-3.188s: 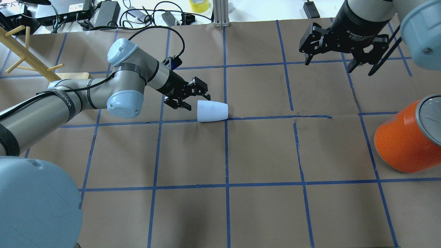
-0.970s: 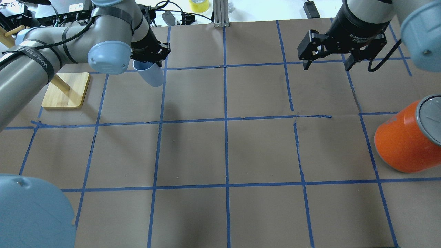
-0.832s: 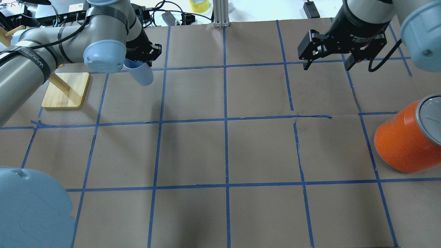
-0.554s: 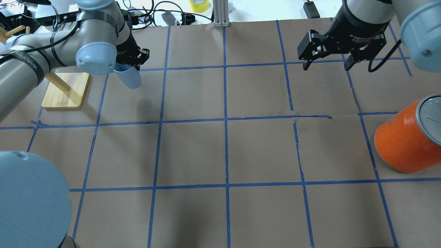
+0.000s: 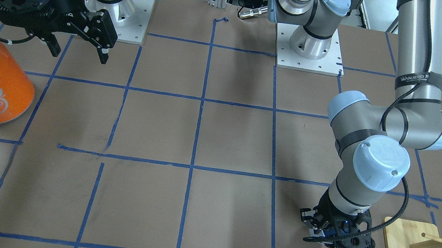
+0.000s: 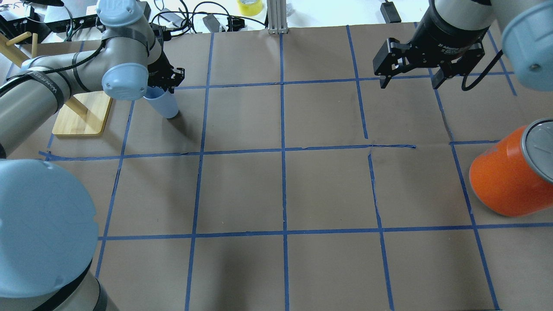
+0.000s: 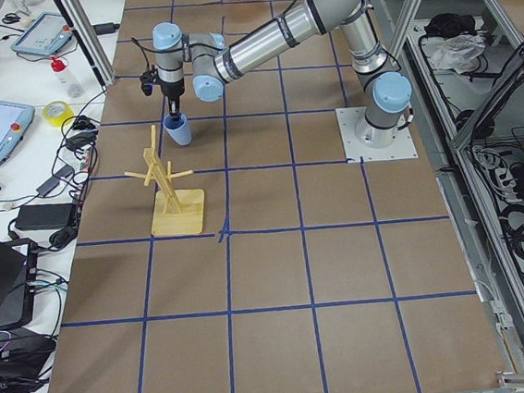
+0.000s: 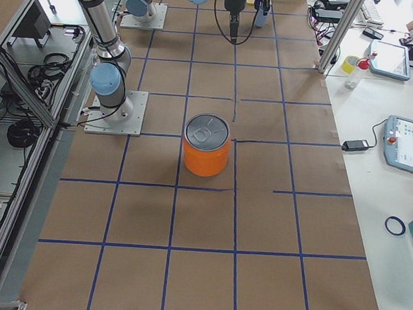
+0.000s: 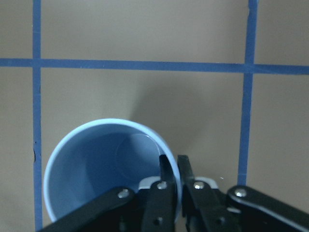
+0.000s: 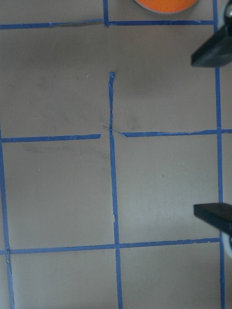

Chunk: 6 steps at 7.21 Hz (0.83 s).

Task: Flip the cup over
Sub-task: 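Set the cup upright on the table and open the left gripper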

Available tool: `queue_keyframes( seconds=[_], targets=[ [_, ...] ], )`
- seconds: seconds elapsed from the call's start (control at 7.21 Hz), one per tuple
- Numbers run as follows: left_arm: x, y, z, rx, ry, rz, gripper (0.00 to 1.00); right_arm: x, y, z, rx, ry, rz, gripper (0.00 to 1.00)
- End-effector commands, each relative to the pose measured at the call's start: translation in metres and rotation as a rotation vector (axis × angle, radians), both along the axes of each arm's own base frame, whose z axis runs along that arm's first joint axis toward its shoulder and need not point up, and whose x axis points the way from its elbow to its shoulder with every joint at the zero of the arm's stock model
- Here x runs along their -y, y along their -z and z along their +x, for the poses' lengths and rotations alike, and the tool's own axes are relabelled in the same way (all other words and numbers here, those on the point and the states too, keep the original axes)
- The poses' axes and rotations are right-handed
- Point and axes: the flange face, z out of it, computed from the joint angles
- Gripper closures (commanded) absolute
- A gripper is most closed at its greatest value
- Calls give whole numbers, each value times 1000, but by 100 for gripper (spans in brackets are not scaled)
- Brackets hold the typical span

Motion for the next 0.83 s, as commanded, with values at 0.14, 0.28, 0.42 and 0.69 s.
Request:
queue_keyframes(
  seconds=[0.14, 0.28, 0.42, 0.69],
  targets=[
    [-12, -33, -4, -1, -5, 37, 0, 0, 0, 1, 4, 0, 1, 0],
    [-29, -64, -7, -7, -5, 87, 0, -1, 0, 1, 1, 0, -1, 0],
    [-51, -111, -10, -7, -3, 137, 0, -2, -2, 0, -2, 2, -4, 0],
    [-112, -198, -17, -16, -39, 151, 0, -2, -1, 2, 5, -1, -2, 0]
  ],
)
